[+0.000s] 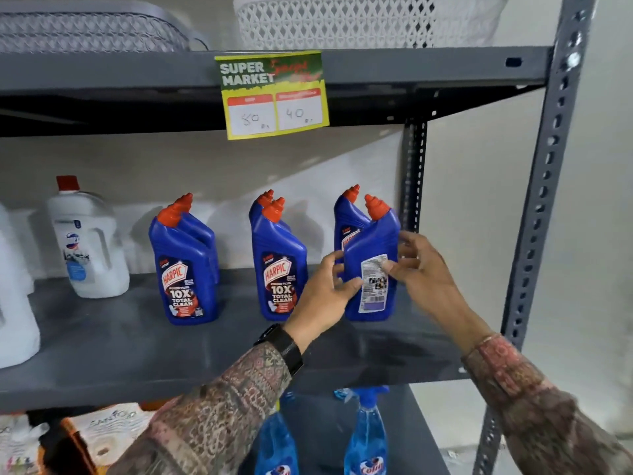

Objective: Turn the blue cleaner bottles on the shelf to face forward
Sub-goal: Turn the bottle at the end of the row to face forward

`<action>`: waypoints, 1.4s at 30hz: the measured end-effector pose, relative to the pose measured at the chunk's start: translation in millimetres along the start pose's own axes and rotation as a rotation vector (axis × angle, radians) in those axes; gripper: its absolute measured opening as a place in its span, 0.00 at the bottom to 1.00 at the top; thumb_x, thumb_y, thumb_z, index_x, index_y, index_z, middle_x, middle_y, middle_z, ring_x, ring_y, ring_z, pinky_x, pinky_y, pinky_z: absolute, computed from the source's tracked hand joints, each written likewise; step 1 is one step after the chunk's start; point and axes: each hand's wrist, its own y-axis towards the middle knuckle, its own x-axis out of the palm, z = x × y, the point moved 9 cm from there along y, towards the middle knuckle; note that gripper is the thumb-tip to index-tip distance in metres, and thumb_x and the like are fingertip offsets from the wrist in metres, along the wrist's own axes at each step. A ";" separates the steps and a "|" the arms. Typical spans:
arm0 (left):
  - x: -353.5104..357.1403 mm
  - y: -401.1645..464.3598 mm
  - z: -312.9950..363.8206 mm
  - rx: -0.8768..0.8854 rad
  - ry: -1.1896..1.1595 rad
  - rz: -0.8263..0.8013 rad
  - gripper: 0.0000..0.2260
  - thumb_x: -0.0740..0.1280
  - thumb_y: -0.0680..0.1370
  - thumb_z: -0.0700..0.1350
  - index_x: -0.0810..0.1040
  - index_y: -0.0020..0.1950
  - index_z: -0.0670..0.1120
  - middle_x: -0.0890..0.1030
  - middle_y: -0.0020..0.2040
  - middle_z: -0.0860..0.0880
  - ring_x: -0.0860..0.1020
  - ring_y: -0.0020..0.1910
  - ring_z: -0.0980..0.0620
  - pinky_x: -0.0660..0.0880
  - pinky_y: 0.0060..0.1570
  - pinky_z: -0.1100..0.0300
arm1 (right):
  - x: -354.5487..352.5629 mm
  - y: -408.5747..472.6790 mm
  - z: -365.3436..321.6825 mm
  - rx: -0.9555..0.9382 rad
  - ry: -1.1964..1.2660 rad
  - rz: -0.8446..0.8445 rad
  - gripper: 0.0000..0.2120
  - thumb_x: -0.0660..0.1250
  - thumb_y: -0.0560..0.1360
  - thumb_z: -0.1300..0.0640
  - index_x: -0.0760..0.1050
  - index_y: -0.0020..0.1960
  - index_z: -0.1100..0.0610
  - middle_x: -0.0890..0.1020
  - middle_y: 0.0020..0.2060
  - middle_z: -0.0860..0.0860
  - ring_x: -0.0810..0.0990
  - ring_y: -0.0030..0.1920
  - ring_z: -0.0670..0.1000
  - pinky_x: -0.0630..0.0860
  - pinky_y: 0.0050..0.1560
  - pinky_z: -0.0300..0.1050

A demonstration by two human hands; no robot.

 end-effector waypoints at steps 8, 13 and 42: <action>3.6 1.4 -9.8 -0.024 -0.017 0.110 0.20 0.70 0.83 0.42 0.73 0.75 0.46 0.84 0.60 0.51 0.85 0.53 0.60 0.83 0.52 0.62 | 7.1 7.0 13.8 0.045 0.072 -0.148 0.15 0.76 0.76 0.60 0.77 0.58 0.49 0.86 0.53 0.51 0.89 0.49 0.51 0.87 0.44 0.49; -12.5 0.0 15.1 0.033 0.009 0.224 0.22 0.72 0.82 0.44 0.73 0.75 0.49 0.84 0.64 0.50 0.84 0.56 0.57 0.83 0.52 0.62 | -1.3 12.0 -2.5 0.042 0.106 -0.033 0.16 0.78 0.74 0.61 0.77 0.58 0.54 0.85 0.53 0.54 0.88 0.50 0.57 0.87 0.46 0.62; -2.0 -4.6 32.8 0.076 0.079 0.011 0.11 0.70 0.83 0.49 0.79 0.55 0.68 0.84 0.58 0.56 0.84 0.56 0.59 0.80 0.50 0.66 | 17.6 -0.1 2.4 0.098 0.308 -0.167 0.19 0.71 0.81 0.56 0.73 0.70 0.51 0.83 0.61 0.53 0.85 0.60 0.54 0.83 0.59 0.58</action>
